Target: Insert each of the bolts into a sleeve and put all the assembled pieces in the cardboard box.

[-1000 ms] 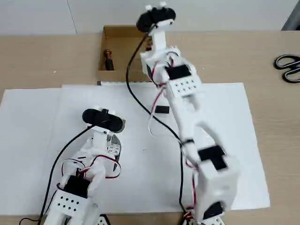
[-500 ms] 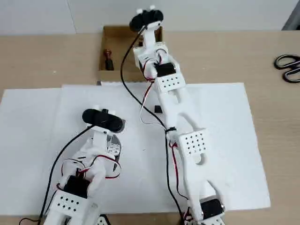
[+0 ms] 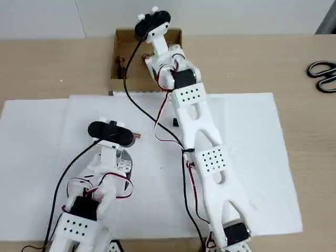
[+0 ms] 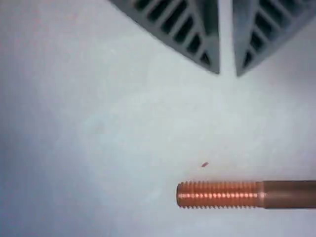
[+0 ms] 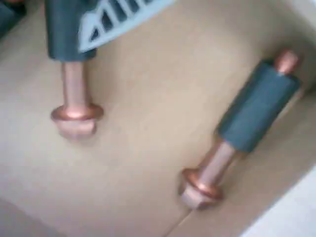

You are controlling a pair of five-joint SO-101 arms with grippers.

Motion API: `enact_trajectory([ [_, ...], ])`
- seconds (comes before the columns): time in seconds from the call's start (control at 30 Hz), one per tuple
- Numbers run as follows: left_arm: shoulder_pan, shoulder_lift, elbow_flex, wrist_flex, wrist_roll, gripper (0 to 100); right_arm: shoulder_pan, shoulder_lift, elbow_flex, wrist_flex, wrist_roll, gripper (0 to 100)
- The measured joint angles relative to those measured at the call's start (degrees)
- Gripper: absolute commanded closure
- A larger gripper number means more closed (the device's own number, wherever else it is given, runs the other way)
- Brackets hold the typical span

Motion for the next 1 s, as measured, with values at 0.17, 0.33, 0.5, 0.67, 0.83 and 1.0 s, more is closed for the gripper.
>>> enact_trajectory([
  [0.17,0.0,0.0,0.0,0.0,0.0,99,-0.09,-0.18,-1.14,11.52,0.0,80.0],
  [0.33,-0.79,0.0,0.0,0.0,0.0,99,-0.09,-4.13,-1.23,21.8,0.0,80.1],
  [0.5,-1.49,0.0,0.0,0.0,0.0,99,0.09,-7.65,-1.23,33.76,0.0,80.1],
  [0.67,-1.49,0.0,0.0,0.0,0.0,99,3.52,-11.16,-1.23,37.1,1.49,80.1],
  [0.83,-1.49,0.0,0.0,0.0,0.0,99,5.1,-15.65,4.66,37.36,11.43,80.1],
  [1.0,-1.76,0.0,0.0,0.0,0.0,99,5.01,-23.47,18.64,37.36,20.66,80.1],
])
